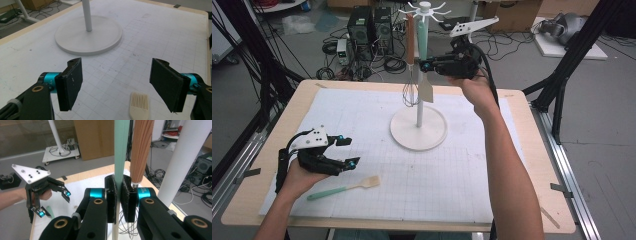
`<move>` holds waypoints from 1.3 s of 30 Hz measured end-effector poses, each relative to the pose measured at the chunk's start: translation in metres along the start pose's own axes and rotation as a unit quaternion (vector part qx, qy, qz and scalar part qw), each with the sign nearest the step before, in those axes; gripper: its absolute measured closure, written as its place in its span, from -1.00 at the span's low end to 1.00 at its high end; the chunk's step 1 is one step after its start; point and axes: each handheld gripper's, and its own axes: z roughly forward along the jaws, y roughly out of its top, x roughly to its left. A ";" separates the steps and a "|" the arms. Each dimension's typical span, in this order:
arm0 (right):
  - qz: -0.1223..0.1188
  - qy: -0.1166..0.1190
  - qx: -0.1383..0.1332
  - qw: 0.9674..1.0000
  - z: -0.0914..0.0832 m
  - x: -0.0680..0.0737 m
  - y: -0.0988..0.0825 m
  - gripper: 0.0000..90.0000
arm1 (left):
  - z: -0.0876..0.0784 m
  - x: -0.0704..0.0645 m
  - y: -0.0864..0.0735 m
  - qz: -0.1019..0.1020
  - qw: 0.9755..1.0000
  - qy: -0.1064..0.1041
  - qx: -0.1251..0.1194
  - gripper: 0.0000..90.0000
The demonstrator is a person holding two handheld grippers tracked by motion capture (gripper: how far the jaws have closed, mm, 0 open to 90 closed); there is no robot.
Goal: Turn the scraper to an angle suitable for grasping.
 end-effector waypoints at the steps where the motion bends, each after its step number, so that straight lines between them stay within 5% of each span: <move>1: 0.002 0.001 0.002 1.000 0.000 -0.001 0.000 0.88 | 0.000 0.000 0.000 -0.001 1.000 0.001 0.000 -0.40; 18: 0.014 -0.013 0.003 1.000 0.002 -0.007 -0.003 0.85 | 0.001 0.000 0.000 0.002 1.000 -0.002 0.004 -0.40; 39: 0.014 -0.045 0.007 0.999 -0.011 0.003 -0.014 0.03 | -0.002 0.003 -0.002 -0.003 1.000 0.004 0.002 -0.40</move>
